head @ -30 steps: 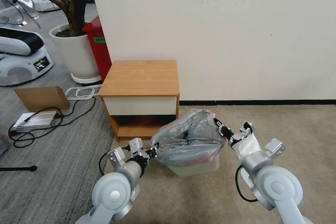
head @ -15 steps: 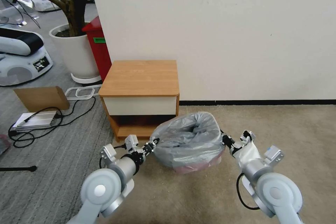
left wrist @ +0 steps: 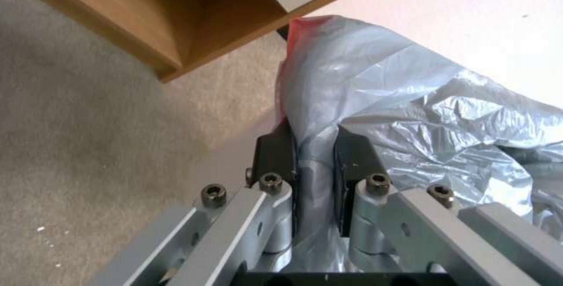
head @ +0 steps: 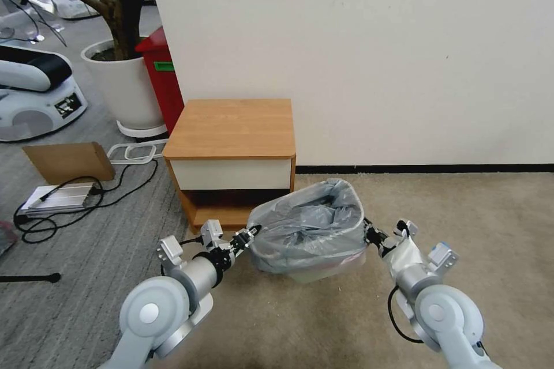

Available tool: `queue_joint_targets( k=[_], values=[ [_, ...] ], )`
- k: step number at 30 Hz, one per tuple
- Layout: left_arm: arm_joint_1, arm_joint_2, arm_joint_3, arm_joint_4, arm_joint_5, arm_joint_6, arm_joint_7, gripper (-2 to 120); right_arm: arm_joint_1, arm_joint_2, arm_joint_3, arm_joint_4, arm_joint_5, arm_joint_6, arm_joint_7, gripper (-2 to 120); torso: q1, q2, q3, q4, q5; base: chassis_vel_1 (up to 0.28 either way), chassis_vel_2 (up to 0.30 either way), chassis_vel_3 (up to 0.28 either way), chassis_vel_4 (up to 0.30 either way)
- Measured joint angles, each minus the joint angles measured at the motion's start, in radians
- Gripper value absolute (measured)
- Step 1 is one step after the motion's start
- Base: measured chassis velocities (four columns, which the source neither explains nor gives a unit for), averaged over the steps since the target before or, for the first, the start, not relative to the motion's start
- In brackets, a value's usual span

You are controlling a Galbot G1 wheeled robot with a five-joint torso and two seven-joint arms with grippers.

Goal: Pick up the garbage bag from the table and place it over the trash can.

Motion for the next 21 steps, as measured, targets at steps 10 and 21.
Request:
queue_joint_targets(
  k=[10, 21],
  values=[
    [0.006, 0.008, -0.003, -0.009, -0.012, 0.019, 0.009, 9, 0.012, -0.007, 0.007, -0.028, -0.017, 0.007, -0.009, 0, 0.0, 0.0, 0.0, 0.0001, 0.0001, 0.0, 0.0, 0.0, 0.0],
    [-0.036, 0.033, -0.021, 0.062, 0.054, 0.022, 0.039, 9, -0.087, -0.012, 0.043, 0.124, 0.008, 0.021, -0.028, 39, 0.0, 0.0, 0.0, -0.0001, -0.0001, 0.0, 0.0, 0.0, 0.0]
  ],
)
